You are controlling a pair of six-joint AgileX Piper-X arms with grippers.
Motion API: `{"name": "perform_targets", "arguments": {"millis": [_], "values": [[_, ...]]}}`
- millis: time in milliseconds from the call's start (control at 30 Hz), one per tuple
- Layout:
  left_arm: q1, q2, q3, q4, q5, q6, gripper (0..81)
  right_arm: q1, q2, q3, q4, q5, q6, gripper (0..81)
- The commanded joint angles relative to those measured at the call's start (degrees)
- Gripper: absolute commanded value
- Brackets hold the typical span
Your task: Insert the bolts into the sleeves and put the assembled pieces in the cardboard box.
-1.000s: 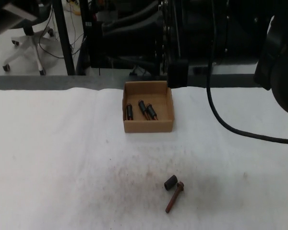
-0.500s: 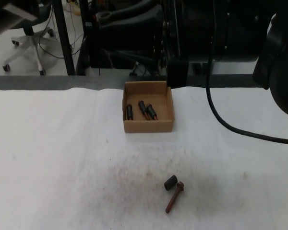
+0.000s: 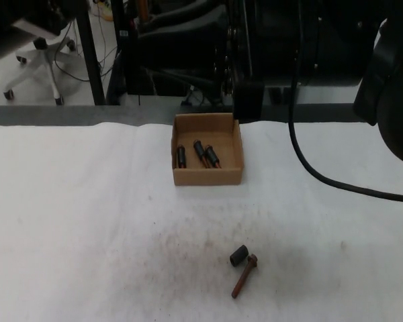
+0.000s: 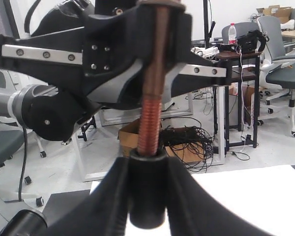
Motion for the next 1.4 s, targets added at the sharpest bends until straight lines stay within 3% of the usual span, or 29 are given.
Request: {"name": "perform_targets", "arguments": {"millis": [0,167,433,533,733,800,967,1033,1100,1200,1267,1300,1367], "values": [[0.05,0.0,-0.34,-0.28,0.89,0.41,0.2,0.06,-0.64,-0.32,-0.91,-0.28,0.23,0.8],[0.05,0.0,-0.3,0.76,1.66,0.41,0.2,0.06,-0.64,-0.32,-0.91,-0.28,0.23,0.8],[0.05,0.0,-0.3,8.46,9.74,6.45,1.4,0.06,-0.64,-0.32,-0.91,-0.28,0.23,0.8],[0.05,0.0,-0.3,7.02,8.98,6.44,11.3,0.06,-0.64,-0.32,-0.91,-0.28,0.23,0.8],[0.05,0.0,-1.03,6.09,5.63,3.3,49.3,0.06,-0.64,-0.32,-0.91,-0.28,0.23,0.8],[0.05,0.0,-1.03,6.09,4.8,1.79,53.4,0.06,-0.64,-0.32,-0.91,-0.28,0.23,0.8],[0.05,0.0,-1.03,5.85,4.57,1.56,53.2,0.06,-0.64,-0.32,-0.57,0.53,0.21,0.8],[0.18,0.0,-1.03,4.77,2.32,1.56,52.9,0.06,-0.64,-0.32,0.84,5.1,0.21,0.8],[0.18,-0.16,-1.03,3.85,-1.54,1.56,48.7,0.06,-0.64,-0.32,3.99,15.53,0.33,0.8],[0.33,-0.19,-1.03,3.61,-6.1,3.12,31.0,0.06,-0.5,-1.33,10.09,34.62,3.02,0.8],[0.4,-0.19,-1.03,5.53,-6.01,7.39,13.4,-0.46,0.21,-2.94,14.53,38.25,2.36,0.8],[0.56,-0.19,-1.03,7.2,-6.03,9.46,0.1,-0.99,1.29,-4.27,17.48,38.36,2.36,0.8],[0.53,-0.19,-1.03,11.04,-6.43,12.24,0.1,-2.48,3.72,-7.21,23.88,38.36,2.36,0.8]]}}
